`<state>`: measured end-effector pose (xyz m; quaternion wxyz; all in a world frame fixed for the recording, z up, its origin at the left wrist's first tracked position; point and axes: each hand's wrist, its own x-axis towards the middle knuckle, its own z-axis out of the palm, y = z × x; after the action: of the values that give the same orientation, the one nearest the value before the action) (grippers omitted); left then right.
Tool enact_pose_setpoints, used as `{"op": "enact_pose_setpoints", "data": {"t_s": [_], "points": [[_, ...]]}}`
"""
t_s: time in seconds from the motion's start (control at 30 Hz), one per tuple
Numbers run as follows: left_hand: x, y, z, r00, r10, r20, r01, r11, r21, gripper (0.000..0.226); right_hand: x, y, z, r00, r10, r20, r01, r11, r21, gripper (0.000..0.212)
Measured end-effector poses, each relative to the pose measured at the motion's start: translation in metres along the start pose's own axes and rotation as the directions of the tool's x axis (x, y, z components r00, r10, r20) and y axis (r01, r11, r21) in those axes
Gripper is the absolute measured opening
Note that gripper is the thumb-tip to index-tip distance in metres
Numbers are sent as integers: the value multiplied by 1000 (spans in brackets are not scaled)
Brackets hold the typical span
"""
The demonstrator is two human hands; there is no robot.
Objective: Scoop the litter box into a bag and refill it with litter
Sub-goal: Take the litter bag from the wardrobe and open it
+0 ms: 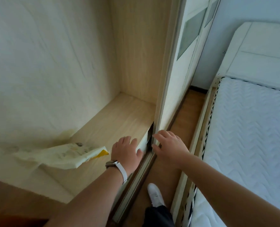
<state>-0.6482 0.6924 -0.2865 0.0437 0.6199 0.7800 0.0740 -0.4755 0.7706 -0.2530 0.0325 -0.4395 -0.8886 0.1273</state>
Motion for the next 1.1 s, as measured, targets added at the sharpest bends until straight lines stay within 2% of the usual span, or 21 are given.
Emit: {"op": "enact_pose_setpoints", "data": {"t_s": [0.27,0.4,0.47,0.6,0.8,0.93,1.03,1.1], "points": [[73,-31,7,953,-297,59,297,955,13,43,150,26,17,959,-238,156,235,971,40,50],[84,-75,-9,881,-470,43,468,882,56,44,212,8,21,872,-443,209,440,896,60,50],[79,-101,-19,827,-562,-19,562,824,69,45,237,-7,28,808,-547,221,543,836,82,49],[49,-142,-38,654,-748,-118,757,646,101,48,270,-46,44,647,-717,260,714,689,123,49],[9,-164,-41,353,-923,-150,933,360,-17,48,272,-108,73,409,-843,350,840,497,216,54],[-5,-178,-30,145,-988,-47,974,151,-171,53,263,-140,101,294,-849,440,883,417,215,57],[-11,-191,-19,52,-998,31,972,43,-229,51,251,-164,121,244,-823,513,881,409,237,64],[-14,-200,-12,-36,-995,93,946,-64,-318,47,241,-178,134,219,-800,558,877,412,248,67]]}}
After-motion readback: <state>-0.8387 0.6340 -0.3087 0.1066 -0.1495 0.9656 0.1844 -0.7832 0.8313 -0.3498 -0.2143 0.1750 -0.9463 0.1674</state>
